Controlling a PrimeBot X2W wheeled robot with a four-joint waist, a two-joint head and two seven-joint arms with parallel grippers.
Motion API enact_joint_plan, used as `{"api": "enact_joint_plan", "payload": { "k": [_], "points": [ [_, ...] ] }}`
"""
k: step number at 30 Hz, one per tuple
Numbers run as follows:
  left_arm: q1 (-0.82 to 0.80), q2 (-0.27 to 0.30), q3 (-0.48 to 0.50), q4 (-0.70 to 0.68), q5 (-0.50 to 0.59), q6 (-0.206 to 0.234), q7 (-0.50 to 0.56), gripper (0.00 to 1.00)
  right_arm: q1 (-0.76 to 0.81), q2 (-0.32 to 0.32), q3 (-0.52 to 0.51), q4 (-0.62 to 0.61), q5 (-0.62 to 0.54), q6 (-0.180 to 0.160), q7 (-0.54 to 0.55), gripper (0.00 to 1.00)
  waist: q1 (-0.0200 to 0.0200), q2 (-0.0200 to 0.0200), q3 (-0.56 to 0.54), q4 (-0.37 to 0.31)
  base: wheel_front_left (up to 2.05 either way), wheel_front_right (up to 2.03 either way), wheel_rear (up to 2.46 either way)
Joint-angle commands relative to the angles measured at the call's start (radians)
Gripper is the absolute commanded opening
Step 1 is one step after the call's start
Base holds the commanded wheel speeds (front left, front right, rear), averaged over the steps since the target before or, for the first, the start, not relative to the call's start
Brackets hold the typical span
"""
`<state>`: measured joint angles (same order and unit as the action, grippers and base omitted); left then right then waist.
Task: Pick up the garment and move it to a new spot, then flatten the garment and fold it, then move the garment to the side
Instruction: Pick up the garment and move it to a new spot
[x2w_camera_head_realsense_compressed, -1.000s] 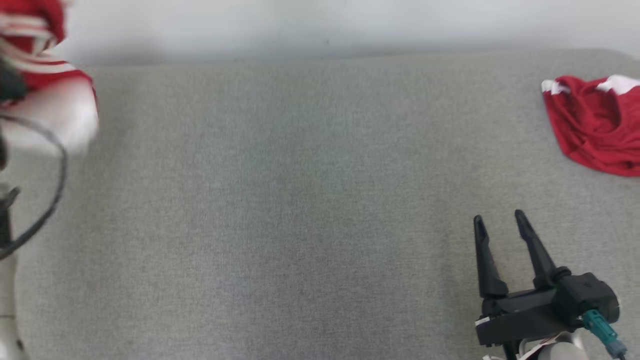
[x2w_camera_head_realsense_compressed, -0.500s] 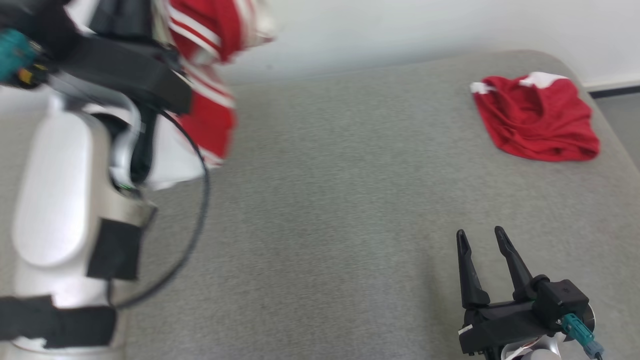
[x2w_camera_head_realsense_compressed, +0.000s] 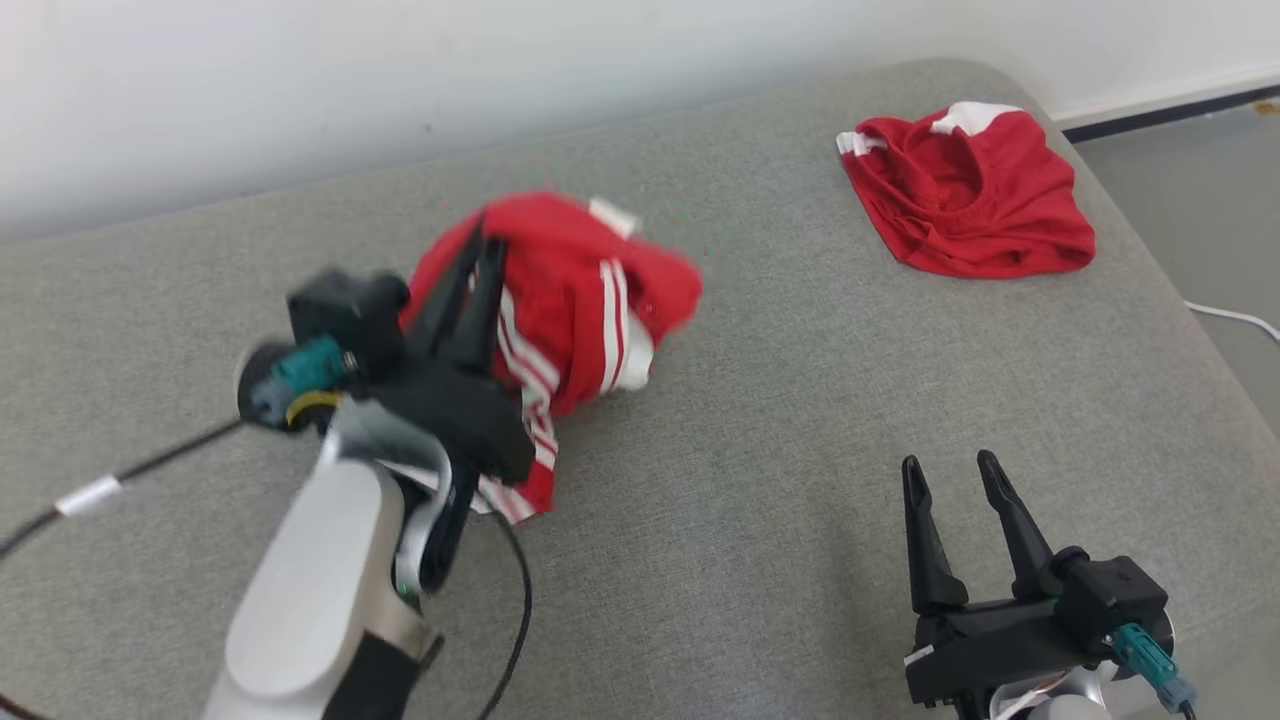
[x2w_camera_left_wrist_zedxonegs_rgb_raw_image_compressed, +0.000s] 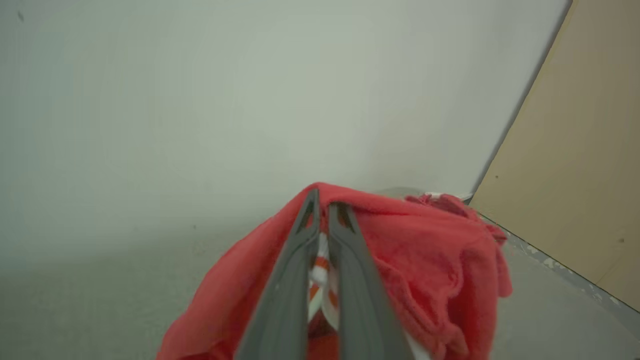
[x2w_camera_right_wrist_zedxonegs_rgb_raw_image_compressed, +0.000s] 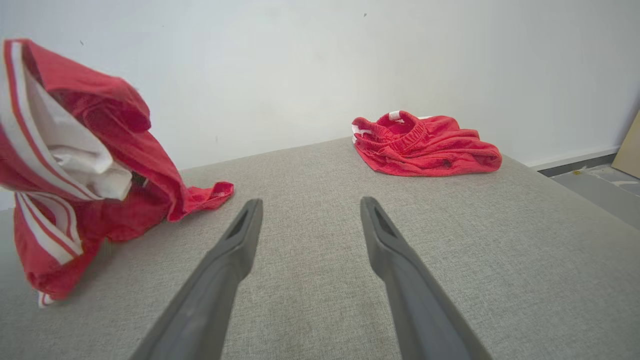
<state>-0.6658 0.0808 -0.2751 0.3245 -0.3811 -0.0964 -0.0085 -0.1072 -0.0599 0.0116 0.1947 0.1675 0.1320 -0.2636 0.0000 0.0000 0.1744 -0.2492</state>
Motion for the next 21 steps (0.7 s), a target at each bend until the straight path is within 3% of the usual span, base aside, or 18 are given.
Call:
{"api": "enact_joint_plan", "payload": {
  "k": [1,6,7,8,9,17,21],
  "points": [
    [0.047,0.002,-0.004,0.039,-0.004,0.009,-0.021,0.0,-0.014,0.007,0.007,0.003,0.006,-0.002,-0.001,1.0,0.0,0.0,0.019,-0.016,0.0,0.0,0.0],
    [0.133,-0.012,-0.036,0.173,-0.024,0.003,-0.047,0.0,-0.022,0.008,0.015,0.019,0.007,-0.002,-0.001,1.0,0.0,0.0,0.019,-0.016,0.0,0.0,0.0],
    [0.14,-0.013,-0.043,0.196,-0.024,0.001,-0.059,0.4,-0.028,0.008,0.02,0.023,0.007,-0.002,-0.001,1.0,0.0,0.0,0.015,-0.015,0.0,0.0,0.0],
    [0.14,-0.013,-0.043,0.196,-0.024,0.001,-0.059,0.4,-0.028,0.008,0.02,0.023,0.007,-0.002,-0.001,1.0,0.0,0.0,0.015,-0.015,0.0,0.0,0.0],
    [0.144,-0.014,-0.049,0.214,-0.023,0.002,-0.075,1.0,-0.031,0.008,0.023,0.026,0.007,-0.002,-0.001,1.0,0.0,0.0,0.01,-0.014,0.0,0.0,0.0],
    [0.134,-0.021,-0.084,0.193,-0.007,0.002,-0.212,1.0,0.003,-0.004,0.009,0.033,-0.005,-0.002,-0.001,1.0,0.0,0.0,-0.074,0.033,0.0,0.0,0.0],
    [0.169,0.031,-0.069,0.108,0.03,0.04,-0.236,1.0,0.027,-0.01,-0.005,0.027,-0.014,-0.002,-0.001,1.0,0.0,0.0,-0.118,0.077,0.0,0.0,0.0]
  ]
}}
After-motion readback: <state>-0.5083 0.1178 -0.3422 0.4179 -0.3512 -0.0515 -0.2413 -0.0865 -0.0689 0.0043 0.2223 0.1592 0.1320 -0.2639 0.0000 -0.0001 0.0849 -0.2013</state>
